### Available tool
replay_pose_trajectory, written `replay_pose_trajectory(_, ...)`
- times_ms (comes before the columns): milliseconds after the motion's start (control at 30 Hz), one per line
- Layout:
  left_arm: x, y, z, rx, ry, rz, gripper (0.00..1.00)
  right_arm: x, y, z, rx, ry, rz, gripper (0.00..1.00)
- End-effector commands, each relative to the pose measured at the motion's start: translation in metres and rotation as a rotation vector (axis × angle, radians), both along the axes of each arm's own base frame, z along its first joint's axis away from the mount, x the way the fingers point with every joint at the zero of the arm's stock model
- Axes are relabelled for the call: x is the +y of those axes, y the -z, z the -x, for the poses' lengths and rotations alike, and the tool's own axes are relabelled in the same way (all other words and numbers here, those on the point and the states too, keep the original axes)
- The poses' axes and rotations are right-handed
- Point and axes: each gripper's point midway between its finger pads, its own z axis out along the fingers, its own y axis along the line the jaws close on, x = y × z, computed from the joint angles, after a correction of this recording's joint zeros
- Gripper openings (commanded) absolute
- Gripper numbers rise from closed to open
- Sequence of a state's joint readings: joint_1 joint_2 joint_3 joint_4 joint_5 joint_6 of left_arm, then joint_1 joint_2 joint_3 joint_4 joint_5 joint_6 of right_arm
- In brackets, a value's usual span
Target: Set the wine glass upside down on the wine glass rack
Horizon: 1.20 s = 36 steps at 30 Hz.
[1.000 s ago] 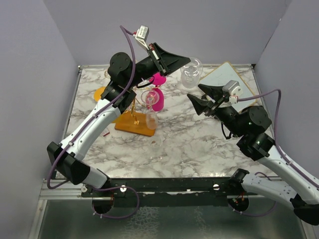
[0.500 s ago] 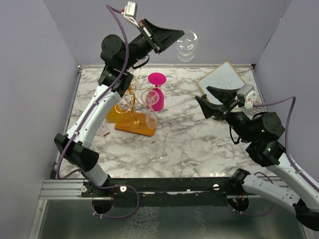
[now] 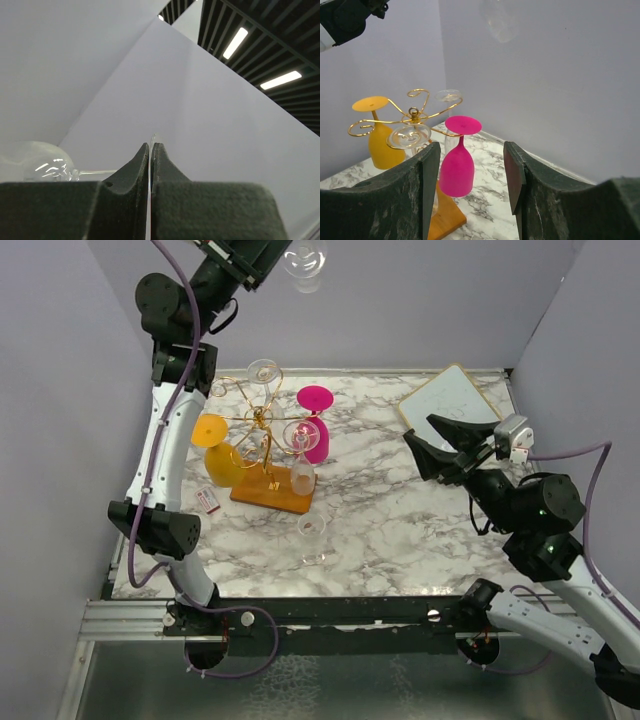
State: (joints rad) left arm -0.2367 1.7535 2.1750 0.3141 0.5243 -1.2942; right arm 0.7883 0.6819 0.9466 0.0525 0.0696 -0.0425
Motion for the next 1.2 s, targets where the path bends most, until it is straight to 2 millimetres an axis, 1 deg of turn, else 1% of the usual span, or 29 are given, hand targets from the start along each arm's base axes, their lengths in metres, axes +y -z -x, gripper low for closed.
replay_pose_trajectory(0, 0.039, -0.021, 0.001, -0.065, -0.067, 0.035, 0.00, -0.002, 0.006, -0.004, 0.026, 0.021, -0.012, 0.54)
replay_pose_trajectory(100, 0.067, -0.016, -0.008, -0.045, -0.141, 0.037, 0.00, 0.001, 0.007, -0.006, 0.029, 0.019, -0.009, 0.54)
replay_pose_trajectory(133, 0.076, -0.009, -0.017, -0.022, -0.170, 0.033, 0.00, 0.002, 0.007, -0.007, 0.031, 0.017, -0.008, 0.54)
replay_pose_trajectory(167, 0.087, -0.014, -0.009, -0.027, -0.202, 0.038, 0.00, 0.003, 0.008, -0.008, 0.032, 0.017, -0.005, 0.54)
replay_pose_trajectory(233, 0.108, -0.004, -0.014, 0.011, -0.277, 0.029, 0.00, 0.005, 0.008, -0.009, 0.034, 0.014, -0.003, 0.54)
replay_pose_trajectory(300, 0.131, 0.011, -0.021, 0.064, -0.380, -0.003, 0.00, 0.006, 0.010, -0.010, 0.039, 0.011, -0.003, 0.54)
replay_pose_trajectory(400, 0.163, 0.035, -0.023, 0.145, -0.529, -0.048, 0.00, 0.009, 0.013, -0.011, 0.051, 0.006, -0.002, 0.54)
replay_pose_trajectory(467, 0.180, 0.055, -0.022, 0.202, -0.605, -0.074, 0.00, 0.010, 0.015, -0.012, 0.057, 0.002, -0.002, 0.54)
replay_pose_trajectory(567, 0.197, 0.081, -0.016, 0.278, -0.690, -0.110, 0.00, 0.013, 0.017, -0.012, 0.064, -0.009, 0.001, 0.54)
replay_pose_trajectory(633, 0.203, 0.101, -0.012, 0.339, -0.726, -0.136, 0.00, 0.015, 0.018, -0.012, 0.071, -0.017, 0.006, 0.54)
replay_pose_trajectory(733, 0.207, 0.130, -0.002, 0.421, -0.755, -0.166, 0.00, 0.018, 0.020, -0.011, 0.082, -0.030, 0.015, 0.54)
replay_pose_trajectory(767, 0.208, 0.143, 0.001, 0.453, -0.758, -0.176, 0.00, 0.019, 0.021, -0.012, 0.086, -0.032, 0.019, 0.54)
replay_pose_trajectory(833, 0.206, 0.157, 0.011, 0.486, -0.759, -0.192, 0.00, 0.021, 0.023, -0.012, 0.094, -0.038, 0.026, 0.54)
replay_pose_trajectory(1000, 0.209, 0.177, 0.037, 0.538, -0.798, -0.231, 0.00, 0.026, 0.025, -0.013, 0.115, -0.055, 0.033, 0.54)
replay_pose_trajectory(1167, 0.192, 0.181, 0.060, 0.541, -0.722, -0.252, 0.00, 0.035, 0.027, -0.015, 0.133, -0.083, 0.044, 0.54)
